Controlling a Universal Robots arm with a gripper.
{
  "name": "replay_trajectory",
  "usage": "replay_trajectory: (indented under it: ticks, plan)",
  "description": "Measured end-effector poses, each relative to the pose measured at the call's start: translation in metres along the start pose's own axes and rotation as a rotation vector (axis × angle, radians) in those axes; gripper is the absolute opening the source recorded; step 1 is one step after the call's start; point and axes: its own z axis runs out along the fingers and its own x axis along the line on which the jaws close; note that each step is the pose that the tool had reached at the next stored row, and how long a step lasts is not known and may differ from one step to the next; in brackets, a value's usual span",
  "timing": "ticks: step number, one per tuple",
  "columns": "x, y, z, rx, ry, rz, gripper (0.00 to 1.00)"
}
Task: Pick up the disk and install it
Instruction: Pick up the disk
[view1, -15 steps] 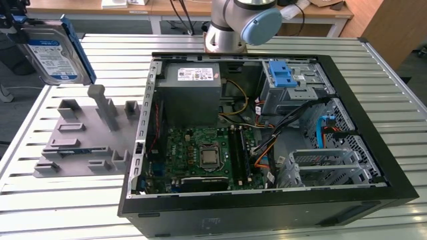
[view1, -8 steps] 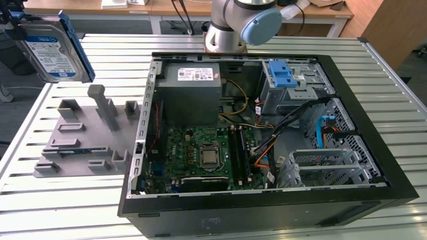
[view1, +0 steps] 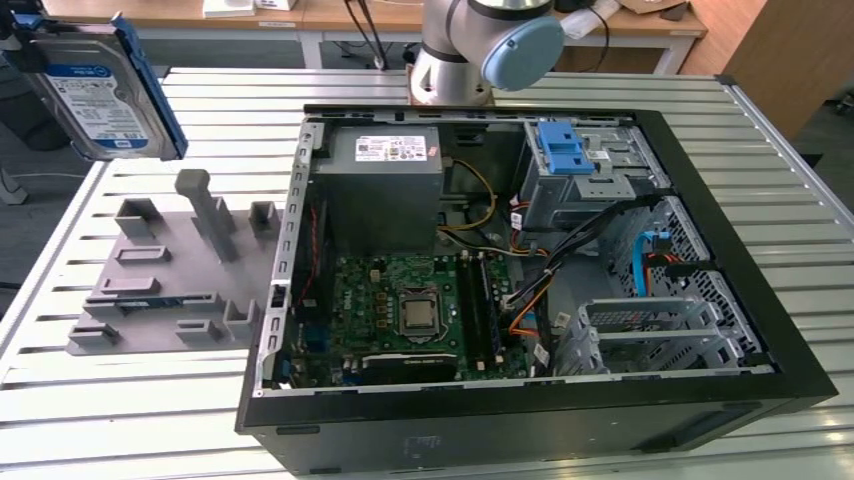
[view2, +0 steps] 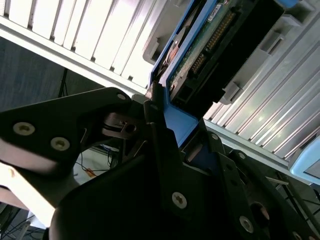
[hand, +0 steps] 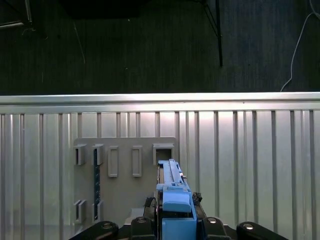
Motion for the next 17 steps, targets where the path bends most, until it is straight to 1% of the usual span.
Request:
replay_trajectory:
  ticks: [17]
  plan:
    - [-0.0002, 0.0001, -0.0151, -0.0001, 0.0001, 0.000, 0.36]
